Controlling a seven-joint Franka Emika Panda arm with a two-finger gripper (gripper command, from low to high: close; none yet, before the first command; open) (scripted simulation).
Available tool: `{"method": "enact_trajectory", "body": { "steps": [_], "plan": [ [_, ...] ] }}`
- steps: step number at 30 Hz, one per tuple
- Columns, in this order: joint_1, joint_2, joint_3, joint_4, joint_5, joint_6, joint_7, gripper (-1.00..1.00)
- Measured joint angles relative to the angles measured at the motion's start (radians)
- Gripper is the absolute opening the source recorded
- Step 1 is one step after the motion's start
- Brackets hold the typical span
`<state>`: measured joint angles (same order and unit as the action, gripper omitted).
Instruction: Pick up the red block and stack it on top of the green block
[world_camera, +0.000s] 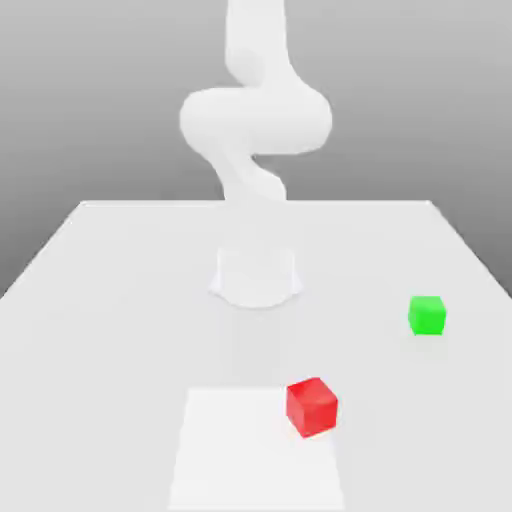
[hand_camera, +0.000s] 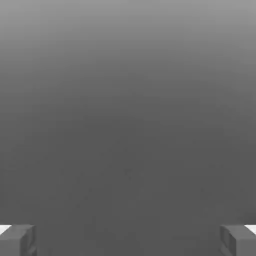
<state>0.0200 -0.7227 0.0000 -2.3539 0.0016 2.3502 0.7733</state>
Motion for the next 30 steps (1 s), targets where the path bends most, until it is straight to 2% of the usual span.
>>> {"method": "enact_trajectory", "body": {
  "steps": [18, 25, 26, 30],
  "plan": [
    [0.143, 0.673, 0.035, -0.438, 0.003, 0.427, -0.219, 0.0],
    [0.161, 0.926, 0.015, -0.429, -0.02, 0.636, -0.213, 0.0],
    [0.163, 0.949, 0.012, -0.426, -0.022, 0.656, -0.212, -1.0],
    [0.163, 0.949, 0.012, -0.426, -0.023, 0.655, -0.21, -1.0]
  ]
}}
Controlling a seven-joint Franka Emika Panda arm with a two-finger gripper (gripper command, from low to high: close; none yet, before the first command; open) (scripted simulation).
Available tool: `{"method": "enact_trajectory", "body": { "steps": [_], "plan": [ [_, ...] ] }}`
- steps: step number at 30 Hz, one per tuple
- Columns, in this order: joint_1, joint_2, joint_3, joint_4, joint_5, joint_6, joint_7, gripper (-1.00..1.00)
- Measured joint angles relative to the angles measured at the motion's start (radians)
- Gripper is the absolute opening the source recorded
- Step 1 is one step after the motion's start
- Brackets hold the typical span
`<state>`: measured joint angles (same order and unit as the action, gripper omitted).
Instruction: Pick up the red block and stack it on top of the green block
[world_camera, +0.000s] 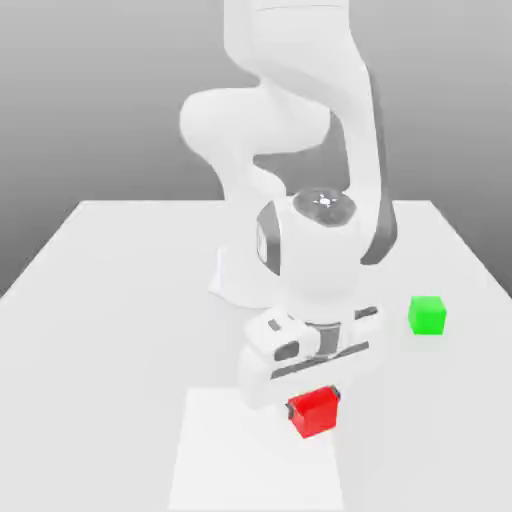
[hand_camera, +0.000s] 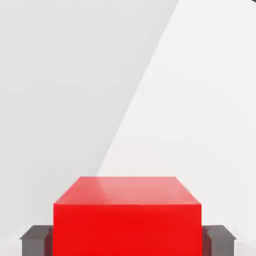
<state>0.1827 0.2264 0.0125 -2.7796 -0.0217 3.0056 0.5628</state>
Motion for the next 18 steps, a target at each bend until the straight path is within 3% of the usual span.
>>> {"method": "enact_trajectory", "body": {
  "steps": [3, 11, 18],
  "plan": [
    [-0.001, -0.001, 0.001, 0.0, -0.002, -0.001, 0.001, -1.0],
    [-0.007, -0.246, 0.038, -0.037, 0.044, -0.207, -0.041, -1.0],
    [0.203, -0.354, 0.13, -0.067, 0.165, -0.271, -0.19, -1.0]
  ]
}}
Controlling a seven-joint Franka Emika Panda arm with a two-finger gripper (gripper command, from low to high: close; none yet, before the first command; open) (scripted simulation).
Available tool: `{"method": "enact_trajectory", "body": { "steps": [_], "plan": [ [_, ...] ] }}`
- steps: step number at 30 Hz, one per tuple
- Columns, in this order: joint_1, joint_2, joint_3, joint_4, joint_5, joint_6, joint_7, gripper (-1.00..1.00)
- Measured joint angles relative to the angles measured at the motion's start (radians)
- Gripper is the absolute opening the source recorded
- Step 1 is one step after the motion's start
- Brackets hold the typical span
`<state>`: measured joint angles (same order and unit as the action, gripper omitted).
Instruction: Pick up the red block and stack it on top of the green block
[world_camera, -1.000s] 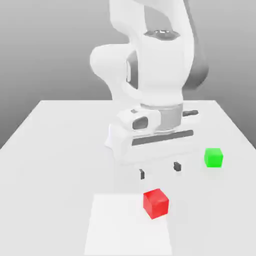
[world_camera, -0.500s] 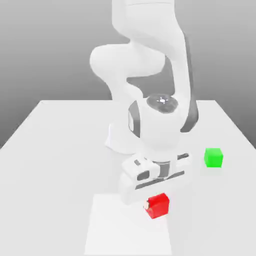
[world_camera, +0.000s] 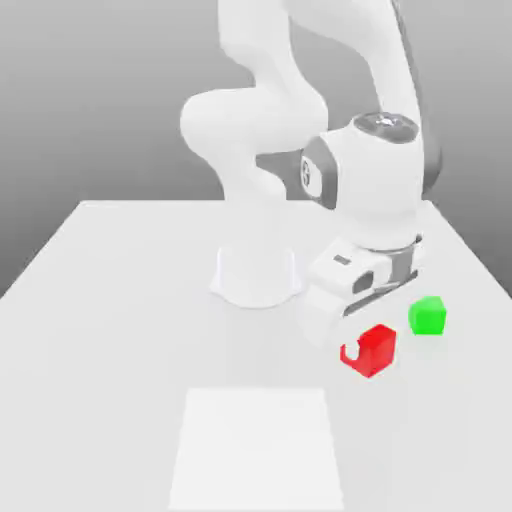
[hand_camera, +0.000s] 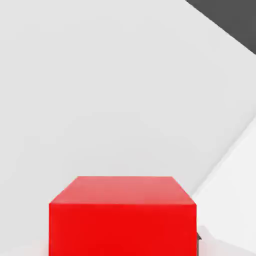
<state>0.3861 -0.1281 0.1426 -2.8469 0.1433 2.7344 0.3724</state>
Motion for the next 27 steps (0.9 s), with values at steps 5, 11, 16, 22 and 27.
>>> {"method": "enact_trajectory", "body": {
  "steps": [5, 11, 16, 22, 27],
  "plan": [
    [0.135, -0.064, 0.069, -0.024, 0.056, -0.033, -0.088, -1.0],
    [0.293, -0.125, 0.151, -0.056, 0.093, -0.061, -0.173, -1.0],
    [0.415, -0.159, 0.223, -0.086, 0.105, -0.073, -0.232, -1.0],
    [0.424, -0.112, 0.278, -0.093, 0.048, -0.028, -0.216, -1.0],
    [0.376, -0.019, 0.304, -0.088, -0.035, 0.061, -0.16, -1.0]
  ]
}}
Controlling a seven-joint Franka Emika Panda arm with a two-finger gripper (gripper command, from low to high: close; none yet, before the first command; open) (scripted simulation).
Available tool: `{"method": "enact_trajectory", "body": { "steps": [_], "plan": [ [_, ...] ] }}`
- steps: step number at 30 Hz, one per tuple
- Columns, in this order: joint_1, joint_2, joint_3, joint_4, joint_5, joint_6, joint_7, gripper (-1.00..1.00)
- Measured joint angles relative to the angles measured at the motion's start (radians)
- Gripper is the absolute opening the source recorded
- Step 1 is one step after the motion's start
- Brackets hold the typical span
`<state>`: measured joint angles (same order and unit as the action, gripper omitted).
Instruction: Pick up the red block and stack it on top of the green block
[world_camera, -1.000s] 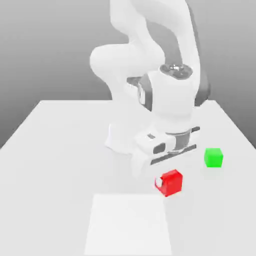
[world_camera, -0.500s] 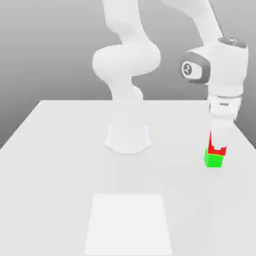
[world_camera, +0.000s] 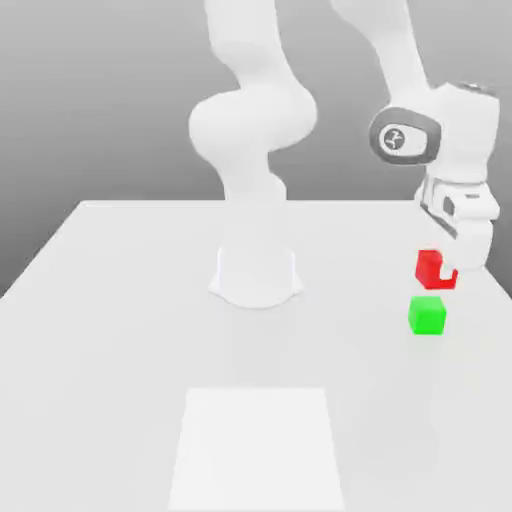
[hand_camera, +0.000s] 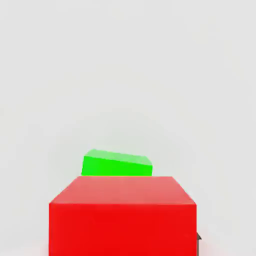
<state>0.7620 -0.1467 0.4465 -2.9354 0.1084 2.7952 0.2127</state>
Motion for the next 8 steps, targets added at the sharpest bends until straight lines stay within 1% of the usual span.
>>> {"method": "enact_trajectory", "body": {
  "steps": [6, 7, 8],
  "plan": [
    [-0.034, 0.138, -0.001, -0.003, -0.132, 0.134, 0.091, -1.0],
    [-0.039, 0.154, -0.001, -0.004, -0.15, 0.15, 0.103, 1.0],
    [-0.041, 0.154, -0.001, -0.004, -0.15, 0.15, 0.103, 1.0]
  ]
}}
